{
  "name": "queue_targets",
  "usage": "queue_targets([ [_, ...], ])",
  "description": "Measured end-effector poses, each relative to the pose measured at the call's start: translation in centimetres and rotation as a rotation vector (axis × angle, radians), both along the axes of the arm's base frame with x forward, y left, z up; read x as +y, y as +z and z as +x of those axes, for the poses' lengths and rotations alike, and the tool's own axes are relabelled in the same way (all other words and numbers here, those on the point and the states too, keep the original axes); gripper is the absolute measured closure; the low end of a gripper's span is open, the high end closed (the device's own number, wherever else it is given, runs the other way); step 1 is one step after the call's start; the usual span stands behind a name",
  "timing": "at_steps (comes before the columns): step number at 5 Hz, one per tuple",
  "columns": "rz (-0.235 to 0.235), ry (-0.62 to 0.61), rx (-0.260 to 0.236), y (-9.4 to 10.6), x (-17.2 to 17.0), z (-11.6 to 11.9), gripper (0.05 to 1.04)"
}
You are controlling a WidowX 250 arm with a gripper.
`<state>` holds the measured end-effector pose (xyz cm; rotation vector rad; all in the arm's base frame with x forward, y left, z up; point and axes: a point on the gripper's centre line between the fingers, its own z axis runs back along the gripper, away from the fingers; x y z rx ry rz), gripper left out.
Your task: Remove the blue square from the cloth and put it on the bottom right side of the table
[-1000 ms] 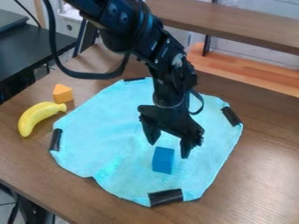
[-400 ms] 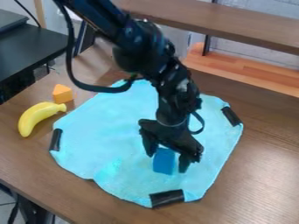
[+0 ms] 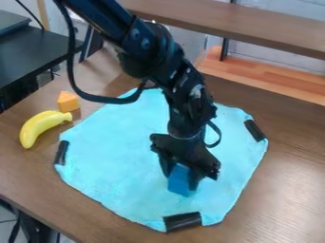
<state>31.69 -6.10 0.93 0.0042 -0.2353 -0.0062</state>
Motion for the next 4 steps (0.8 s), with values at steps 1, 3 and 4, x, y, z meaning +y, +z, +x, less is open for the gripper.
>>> queue_targets([
  [1, -0.026, -0.016, -0.033, 2.4, -0.4, 0.0, 0.478],
  [3, -0.010, -0.060, -0.063, 5.8, -4.1, 0.3, 0.478],
  [4, 0.006, -0.105, -0.031, 5.1, -7.3, 1.0, 0.478],
])
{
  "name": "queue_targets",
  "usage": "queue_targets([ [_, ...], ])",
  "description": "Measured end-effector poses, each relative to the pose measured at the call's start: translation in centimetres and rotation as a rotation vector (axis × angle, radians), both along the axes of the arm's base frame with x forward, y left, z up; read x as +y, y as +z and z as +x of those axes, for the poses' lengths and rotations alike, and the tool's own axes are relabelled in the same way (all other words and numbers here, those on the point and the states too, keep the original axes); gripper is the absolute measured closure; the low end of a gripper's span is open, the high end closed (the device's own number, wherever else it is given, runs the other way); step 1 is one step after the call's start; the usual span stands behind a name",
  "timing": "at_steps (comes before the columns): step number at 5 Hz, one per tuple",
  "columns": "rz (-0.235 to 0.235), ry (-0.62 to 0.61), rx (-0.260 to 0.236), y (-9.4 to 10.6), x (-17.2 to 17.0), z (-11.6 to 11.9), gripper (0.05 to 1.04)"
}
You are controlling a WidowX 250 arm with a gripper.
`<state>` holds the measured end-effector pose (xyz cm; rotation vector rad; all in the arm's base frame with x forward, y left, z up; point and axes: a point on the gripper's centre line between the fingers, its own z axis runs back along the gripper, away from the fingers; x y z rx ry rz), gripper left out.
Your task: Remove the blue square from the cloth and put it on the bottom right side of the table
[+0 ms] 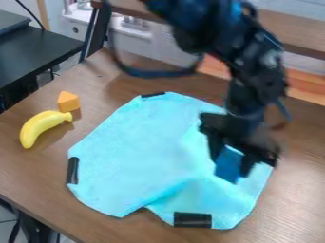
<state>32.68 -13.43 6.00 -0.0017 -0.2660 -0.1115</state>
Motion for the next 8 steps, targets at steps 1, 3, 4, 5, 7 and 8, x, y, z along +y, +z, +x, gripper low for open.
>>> queue_targets([
  [1, 0.039, -0.061, 0.042, -1.9, -3.5, 0.3, 0.478],
  [3, 0.041, -0.117, 0.038, -4.0, -7.7, 2.0, 0.478],
  [4, 0.037, -0.101, 0.029, -4.4, -8.4, 2.5, 0.412],
  [5, 0.019, -0.093, 0.036, -4.4, -8.4, 2.5, 0.150],
  [7, -0.088, -0.047, -0.002, -0.3, -5.5, 2.5, 0.083],
  [8, -0.173, -0.005, -0.067, 4.0, -1.9, 1.9, 0.083],
])
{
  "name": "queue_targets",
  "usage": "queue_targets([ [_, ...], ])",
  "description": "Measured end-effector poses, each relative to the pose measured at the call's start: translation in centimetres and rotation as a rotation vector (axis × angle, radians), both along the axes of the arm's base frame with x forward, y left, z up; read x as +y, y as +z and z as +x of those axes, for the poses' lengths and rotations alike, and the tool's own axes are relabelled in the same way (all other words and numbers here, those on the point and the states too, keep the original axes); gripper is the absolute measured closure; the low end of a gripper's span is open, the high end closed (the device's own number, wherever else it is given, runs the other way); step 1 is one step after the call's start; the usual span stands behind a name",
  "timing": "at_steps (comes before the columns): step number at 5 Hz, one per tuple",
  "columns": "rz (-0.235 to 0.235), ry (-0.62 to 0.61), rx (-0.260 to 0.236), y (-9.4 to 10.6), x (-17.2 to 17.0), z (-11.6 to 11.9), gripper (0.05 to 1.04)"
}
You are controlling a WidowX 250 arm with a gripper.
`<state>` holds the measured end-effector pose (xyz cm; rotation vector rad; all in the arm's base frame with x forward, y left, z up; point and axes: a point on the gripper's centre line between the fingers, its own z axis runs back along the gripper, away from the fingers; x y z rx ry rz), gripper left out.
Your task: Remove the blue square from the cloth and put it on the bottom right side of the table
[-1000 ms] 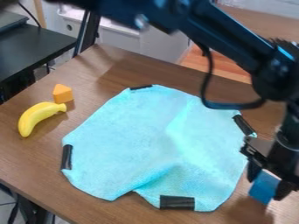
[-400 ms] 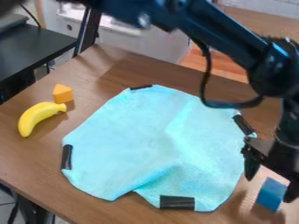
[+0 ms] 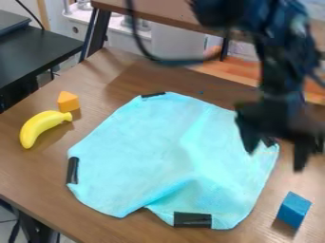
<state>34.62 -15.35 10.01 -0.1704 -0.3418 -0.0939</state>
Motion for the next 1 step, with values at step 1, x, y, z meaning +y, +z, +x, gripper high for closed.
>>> queue_targets([
  [1, -0.047, 0.074, -0.011, 3.08, 3.68, -1.49, 0.083],
])
